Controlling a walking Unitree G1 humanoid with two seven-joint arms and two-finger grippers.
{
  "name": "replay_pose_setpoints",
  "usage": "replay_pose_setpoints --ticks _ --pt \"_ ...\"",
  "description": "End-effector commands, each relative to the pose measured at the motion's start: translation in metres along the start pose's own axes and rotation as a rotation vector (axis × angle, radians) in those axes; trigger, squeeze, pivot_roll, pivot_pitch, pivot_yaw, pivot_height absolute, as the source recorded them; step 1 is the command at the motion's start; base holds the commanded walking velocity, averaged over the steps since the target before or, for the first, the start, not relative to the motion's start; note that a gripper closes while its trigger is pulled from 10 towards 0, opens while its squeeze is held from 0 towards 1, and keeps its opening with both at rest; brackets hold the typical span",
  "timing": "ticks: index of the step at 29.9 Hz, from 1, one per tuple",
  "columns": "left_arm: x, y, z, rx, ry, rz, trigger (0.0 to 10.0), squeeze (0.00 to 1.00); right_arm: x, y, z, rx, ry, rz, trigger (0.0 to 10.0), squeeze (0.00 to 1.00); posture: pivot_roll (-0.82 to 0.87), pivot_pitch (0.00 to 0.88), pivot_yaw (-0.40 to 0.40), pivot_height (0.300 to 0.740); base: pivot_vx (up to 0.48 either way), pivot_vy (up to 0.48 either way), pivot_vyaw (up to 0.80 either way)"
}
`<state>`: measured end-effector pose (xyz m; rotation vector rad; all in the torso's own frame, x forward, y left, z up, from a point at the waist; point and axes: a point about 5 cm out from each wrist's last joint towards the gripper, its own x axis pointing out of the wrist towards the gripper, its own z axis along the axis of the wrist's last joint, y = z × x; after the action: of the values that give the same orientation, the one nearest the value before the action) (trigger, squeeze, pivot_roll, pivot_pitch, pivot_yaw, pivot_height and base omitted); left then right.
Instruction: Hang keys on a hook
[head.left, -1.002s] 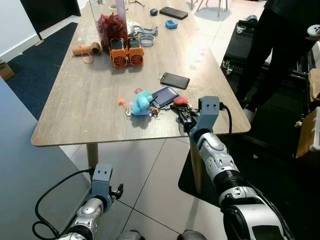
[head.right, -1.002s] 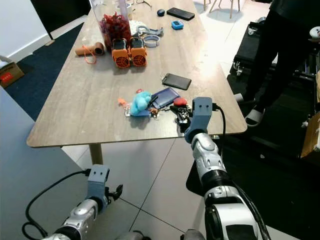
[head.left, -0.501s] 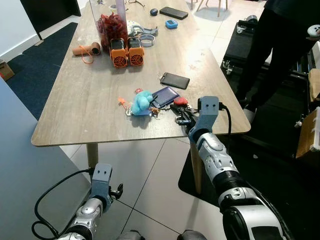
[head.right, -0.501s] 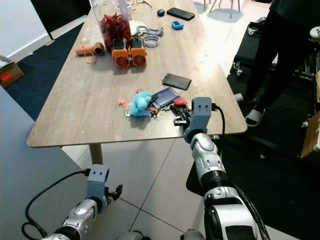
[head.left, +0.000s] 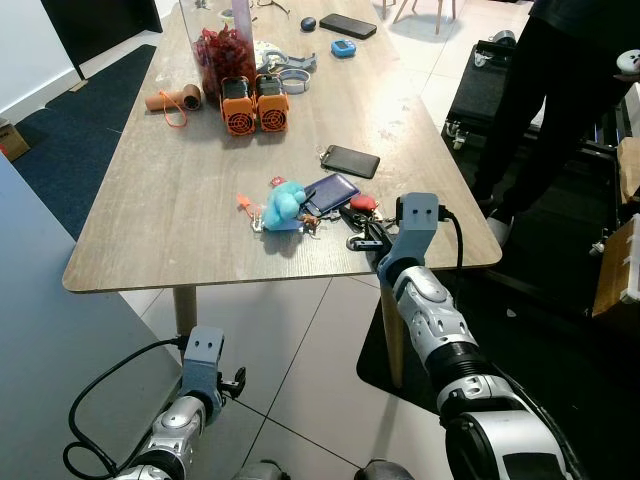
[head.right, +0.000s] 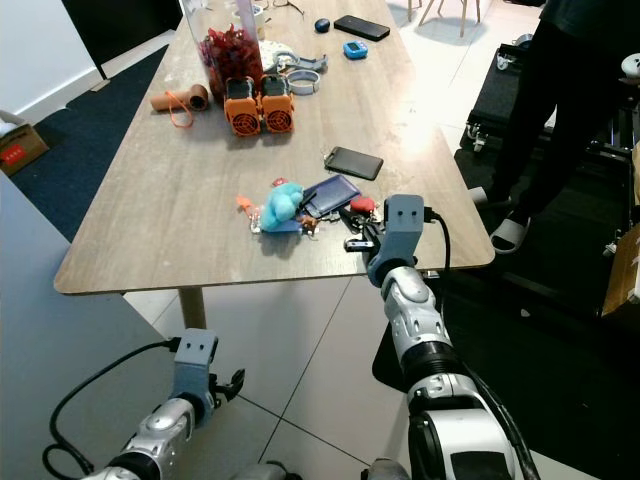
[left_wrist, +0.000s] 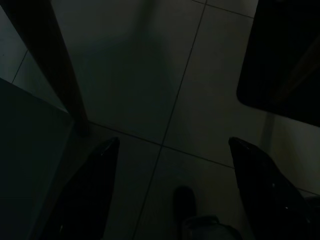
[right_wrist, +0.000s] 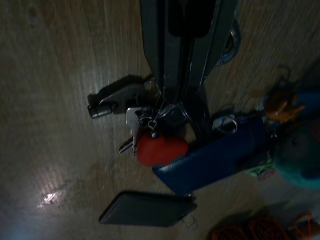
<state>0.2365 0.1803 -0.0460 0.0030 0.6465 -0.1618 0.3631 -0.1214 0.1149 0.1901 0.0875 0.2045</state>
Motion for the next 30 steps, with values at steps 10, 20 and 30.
replay_pose_setpoints --ticks 10,20,30 --pt "-0.003 0.008 -0.003 0.004 0.01 0.025 10.0 0.0 -0.007 -0.034 0.135 0.072 -0.526 -0.109 0.0 0.0 0.04 0.114 0.007 0.74 0.0 0.0 0.0" --pt "-0.003 0.013 0.0 -0.009 -0.008 0.052 10.0 0.0 -0.069 -0.15 0.139 0.097 -0.559 -0.512 0.0 0.0 0.04 0.082 -0.009 0.74 0.0 0.0 0.0" --pt "-0.005 0.02 0.001 -0.028 -0.02 0.09 10.0 0.0 -0.164 -0.239 0.038 0.24 -0.312 -0.956 0.0 0.0 0.05 0.033 -0.034 0.74 0.0 0.0 0.0"
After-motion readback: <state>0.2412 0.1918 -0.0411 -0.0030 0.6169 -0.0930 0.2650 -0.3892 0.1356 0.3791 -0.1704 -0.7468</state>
